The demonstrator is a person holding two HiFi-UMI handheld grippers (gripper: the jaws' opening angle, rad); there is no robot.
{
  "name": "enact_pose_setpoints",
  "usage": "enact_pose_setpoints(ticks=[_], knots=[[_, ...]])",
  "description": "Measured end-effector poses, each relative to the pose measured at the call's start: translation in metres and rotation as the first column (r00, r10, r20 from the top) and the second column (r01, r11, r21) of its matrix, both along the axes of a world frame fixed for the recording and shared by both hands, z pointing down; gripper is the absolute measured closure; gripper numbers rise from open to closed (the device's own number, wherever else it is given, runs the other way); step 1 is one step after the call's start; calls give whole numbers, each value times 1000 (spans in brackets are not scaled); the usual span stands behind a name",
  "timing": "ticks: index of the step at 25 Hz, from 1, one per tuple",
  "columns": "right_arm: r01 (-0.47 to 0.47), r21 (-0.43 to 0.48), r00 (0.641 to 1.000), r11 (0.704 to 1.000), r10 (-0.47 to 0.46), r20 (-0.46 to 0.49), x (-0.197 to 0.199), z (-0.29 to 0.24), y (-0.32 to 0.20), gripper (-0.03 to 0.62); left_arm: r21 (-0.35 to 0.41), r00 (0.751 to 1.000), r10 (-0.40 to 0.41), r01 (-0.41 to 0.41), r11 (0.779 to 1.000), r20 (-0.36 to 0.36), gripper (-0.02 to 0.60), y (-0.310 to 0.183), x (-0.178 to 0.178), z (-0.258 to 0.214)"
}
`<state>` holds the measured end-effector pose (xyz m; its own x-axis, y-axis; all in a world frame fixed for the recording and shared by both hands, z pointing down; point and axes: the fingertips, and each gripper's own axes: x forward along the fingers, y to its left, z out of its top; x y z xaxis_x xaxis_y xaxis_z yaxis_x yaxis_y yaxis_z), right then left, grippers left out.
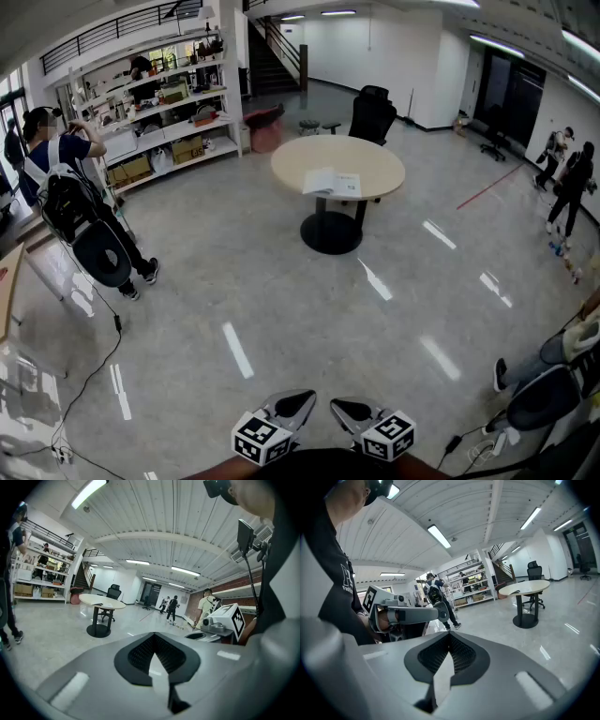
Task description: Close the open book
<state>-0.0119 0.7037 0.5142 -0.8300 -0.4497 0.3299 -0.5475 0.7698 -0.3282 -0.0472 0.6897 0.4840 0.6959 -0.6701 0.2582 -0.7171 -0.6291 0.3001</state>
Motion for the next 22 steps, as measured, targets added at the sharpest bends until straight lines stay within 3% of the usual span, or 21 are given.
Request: enact_pose_setpoints(ticks=[14, 22], knots=[[-83, 17, 994, 996, 84, -67, -41, 10, 27, 586, -57, 996, 74, -76, 995, -43, 574, 20, -51, 22], [-95, -12, 992, 995, 93, -82, -35, 19, 16, 586, -78, 994, 71, -78, 994, -84, 574, -1, -48, 24]])
